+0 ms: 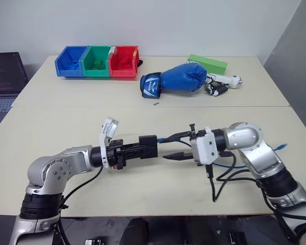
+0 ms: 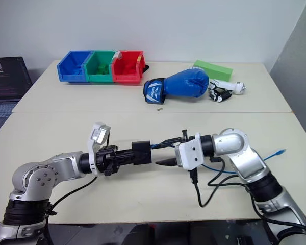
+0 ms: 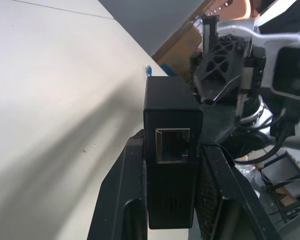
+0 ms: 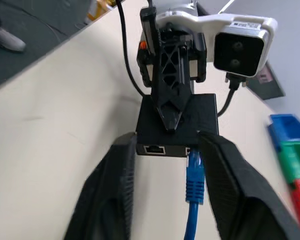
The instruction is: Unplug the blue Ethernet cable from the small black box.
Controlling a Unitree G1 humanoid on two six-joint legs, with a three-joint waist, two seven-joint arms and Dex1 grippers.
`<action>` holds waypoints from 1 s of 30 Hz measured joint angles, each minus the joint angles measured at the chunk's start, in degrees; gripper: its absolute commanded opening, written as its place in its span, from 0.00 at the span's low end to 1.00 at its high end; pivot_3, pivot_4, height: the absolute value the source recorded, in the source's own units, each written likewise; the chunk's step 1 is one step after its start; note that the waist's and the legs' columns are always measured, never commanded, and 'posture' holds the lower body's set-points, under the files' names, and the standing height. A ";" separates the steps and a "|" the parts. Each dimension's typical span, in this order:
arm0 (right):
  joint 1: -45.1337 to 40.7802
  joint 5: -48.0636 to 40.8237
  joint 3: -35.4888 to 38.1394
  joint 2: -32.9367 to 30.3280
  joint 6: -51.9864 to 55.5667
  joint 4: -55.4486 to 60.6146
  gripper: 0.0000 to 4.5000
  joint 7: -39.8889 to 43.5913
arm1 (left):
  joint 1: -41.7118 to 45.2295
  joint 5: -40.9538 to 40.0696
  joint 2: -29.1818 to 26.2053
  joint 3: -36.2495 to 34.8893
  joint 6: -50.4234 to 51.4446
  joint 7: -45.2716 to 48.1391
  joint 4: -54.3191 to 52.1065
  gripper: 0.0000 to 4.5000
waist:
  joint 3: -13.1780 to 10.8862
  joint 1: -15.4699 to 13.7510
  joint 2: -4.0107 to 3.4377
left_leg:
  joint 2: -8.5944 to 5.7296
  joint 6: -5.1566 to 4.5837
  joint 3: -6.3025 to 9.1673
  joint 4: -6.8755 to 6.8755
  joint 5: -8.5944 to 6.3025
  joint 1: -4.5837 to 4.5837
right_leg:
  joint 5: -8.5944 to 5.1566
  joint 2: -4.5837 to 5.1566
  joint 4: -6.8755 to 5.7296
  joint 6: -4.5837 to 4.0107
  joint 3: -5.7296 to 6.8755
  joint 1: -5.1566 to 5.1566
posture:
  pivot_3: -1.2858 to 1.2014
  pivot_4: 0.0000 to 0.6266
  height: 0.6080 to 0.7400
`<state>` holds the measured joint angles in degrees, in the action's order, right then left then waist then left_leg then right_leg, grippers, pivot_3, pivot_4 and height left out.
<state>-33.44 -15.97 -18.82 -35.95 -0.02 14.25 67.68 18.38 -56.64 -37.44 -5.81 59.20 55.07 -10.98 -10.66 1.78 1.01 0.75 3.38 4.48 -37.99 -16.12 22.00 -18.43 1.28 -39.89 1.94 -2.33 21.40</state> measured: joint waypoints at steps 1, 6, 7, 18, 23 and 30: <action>0.29 -3.05 0.94 -0.80 4.83 1.53 0.53 -0.07 | -0.06 0.50 -0.33 0.25 -0.39 0.64 -0.02 0.18 | 0.00 0.00 0.00 | 0.01 0.00 0.02 0.00 0.00 0.00 | 0.00 0.01 0.01 0.00 0.01 -0.01 | 0.52 0.24 1.00; 1.15 -18.26 5.40 0.72 28.81 5.74 0.53 -6.57 | -0.03 2.65 -0.62 1.63 -3.62 3.76 -0.31 0.18 | 0.00 0.13 0.00 | 0.04 -0.01 0.05 0.03 -0.01 -0.01 | -0.01 0.03 0.00 -0.03 -0.01 0.02 | 0.52 0.24 1.00; 1.42 -20.25 5.98 1.87 32.45 5.77 0.53 -8.52 | -0.02 2.92 -0.63 1.69 -4.27 4.46 -0.32 0.18 | 0.00 0.17 0.00 | 0.05 -0.01 0.05 0.04 -0.01 -0.01 | -0.02 0.01 0.00 -0.04 -0.01 0.02 | 0.52 0.24 1.00; 3.27 -31.22 9.87 7.75 51.52 5.41 0.53 -18.59 | -0.04 6.21 -1.17 2.66 -7.51 8.23 -0.76 0.18 | 0.00 0.09 0.00 | -0.03 -0.03 0.01 0.05 -0.02 0.04 | -0.03 -0.10 0.04 -0.04 0.04 0.05 | 0.52 0.24 1.00; 3.26 -31.37 10.64 9.44 52.59 2.86 0.53 -20.31 | -0.29 6.60 -1.56 3.11 -8.62 9.73 -0.89 0.18 | 0.00 0.10 0.00 | -0.03 -0.03 0.00 0.06 -0.02 0.04 | -0.03 -0.12 0.03 -0.04 0.05 0.05 | 0.52 0.24 1.00; 3.25 -30.06 10.27 8.83 52.58 1.00 0.53 -19.03 | -0.41 7.43 -1.97 3.16 -9.69 11.09 -0.86 0.18 | 0.00 0.10 0.00 | -0.02 -0.04 0.00 0.07 -0.02 0.04 | -0.03 -0.13 0.04 -0.04 0.07 0.06 | 0.52 0.24 1.00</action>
<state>-30.19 -46.03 -8.55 -27.12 52.56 15.26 48.65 17.96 -49.21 -39.41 -2.65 49.51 66.16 -11.84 -10.66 1.88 1.00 0.73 3.34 4.48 -37.92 -16.14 22.05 -18.46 1.16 -39.86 1.90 -2.26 21.47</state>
